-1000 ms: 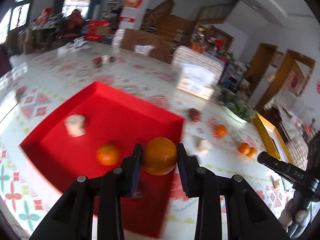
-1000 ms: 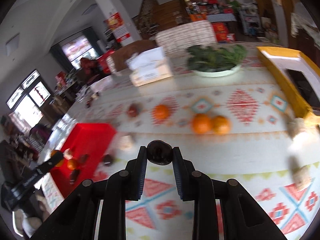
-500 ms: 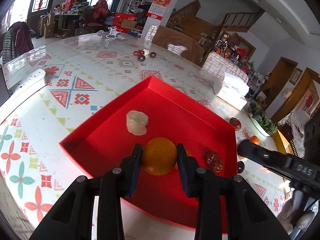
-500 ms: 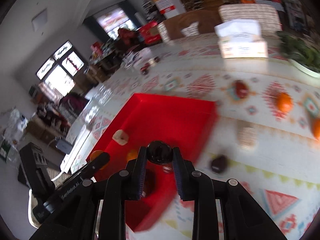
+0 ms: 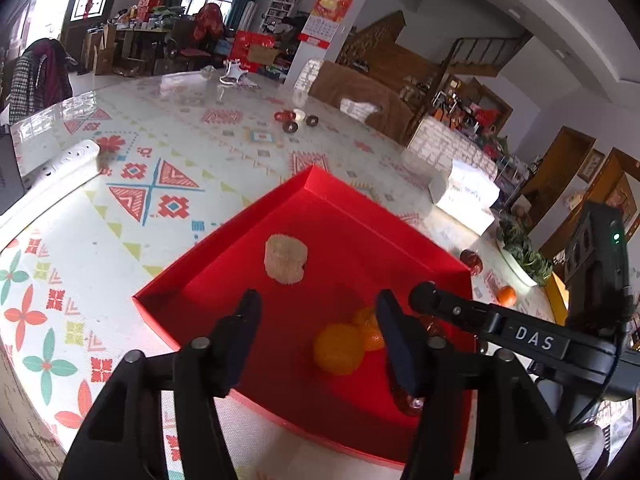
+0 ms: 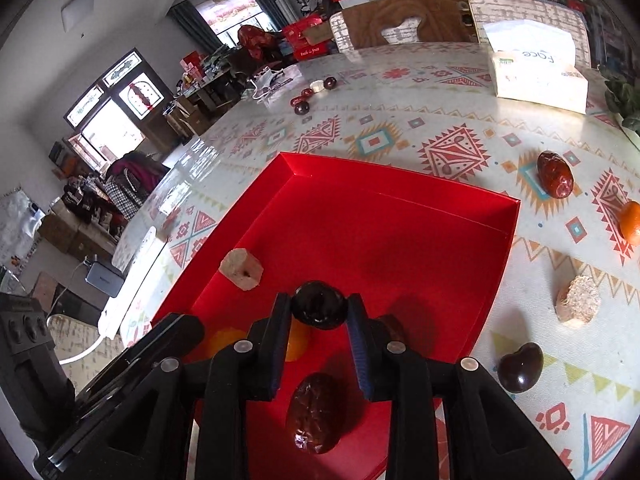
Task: Organize fruits
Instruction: 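Carry the orange into the red tray and open the left tool while the right tool releases the plum, then move both open tools back toward the loose fruit on the table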
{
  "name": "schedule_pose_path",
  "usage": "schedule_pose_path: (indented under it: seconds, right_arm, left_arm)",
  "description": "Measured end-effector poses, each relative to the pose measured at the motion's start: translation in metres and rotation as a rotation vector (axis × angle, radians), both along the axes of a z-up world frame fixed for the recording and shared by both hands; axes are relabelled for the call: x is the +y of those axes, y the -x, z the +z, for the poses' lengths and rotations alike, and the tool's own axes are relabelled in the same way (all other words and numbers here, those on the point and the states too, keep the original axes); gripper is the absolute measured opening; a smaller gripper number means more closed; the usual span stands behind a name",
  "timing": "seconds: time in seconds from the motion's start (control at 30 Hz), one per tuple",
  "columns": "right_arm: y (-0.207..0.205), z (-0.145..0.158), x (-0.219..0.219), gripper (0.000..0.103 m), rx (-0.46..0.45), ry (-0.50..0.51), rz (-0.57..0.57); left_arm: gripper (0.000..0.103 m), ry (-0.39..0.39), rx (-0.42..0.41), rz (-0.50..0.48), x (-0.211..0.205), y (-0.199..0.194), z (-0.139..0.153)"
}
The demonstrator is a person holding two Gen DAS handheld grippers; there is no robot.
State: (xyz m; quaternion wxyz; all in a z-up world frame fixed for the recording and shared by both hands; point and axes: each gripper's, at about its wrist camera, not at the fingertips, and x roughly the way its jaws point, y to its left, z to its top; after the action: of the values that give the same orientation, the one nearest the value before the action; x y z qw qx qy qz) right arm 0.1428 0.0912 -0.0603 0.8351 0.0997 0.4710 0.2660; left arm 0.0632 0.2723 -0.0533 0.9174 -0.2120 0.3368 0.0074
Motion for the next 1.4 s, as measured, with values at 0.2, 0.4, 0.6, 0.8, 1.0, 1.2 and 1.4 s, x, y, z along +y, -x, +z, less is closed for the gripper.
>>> schedule_pose_path:
  seconds: [0.2,0.4,0.6,0.8,1.0,1.2,1.4]
  right_arm:
    - [0.005,0.008,-0.01,0.034,-0.013,-0.022,-0.011]
    - [0.02,0.025,-0.024,0.038,-0.049,-0.043,-0.015]
    - [0.04,0.037,-0.058,0.045,-0.087,-0.054,-0.063]
    - [0.057,0.04,-0.102,0.045,-0.1,-0.049,-0.137]
    - [0.075,0.042,-0.143,0.045,-0.129,-0.022,-0.209]
    - [0.091,0.042,-0.18,0.051,-0.17,0.034,-0.274]
    - [0.102,0.034,-0.231,0.052,-0.17,0.074,-0.357]
  left_arm:
    - [0.064,0.004,-0.015,0.011,-0.004,0.006,0.009]
    - [0.066,-0.006,-0.039,0.0,-0.017,0.015,0.025]
    - [0.069,-0.021,-0.065,-0.041,-0.043,0.023,0.039]
    - [0.07,-0.047,-0.077,-0.096,-0.078,0.032,0.051]
    - [0.073,-0.088,-0.102,-0.137,-0.111,0.044,0.064]
    - [0.076,-0.138,-0.127,-0.19,-0.149,0.053,0.074]
    - [0.076,-0.163,-0.12,-0.248,-0.183,0.054,0.072]
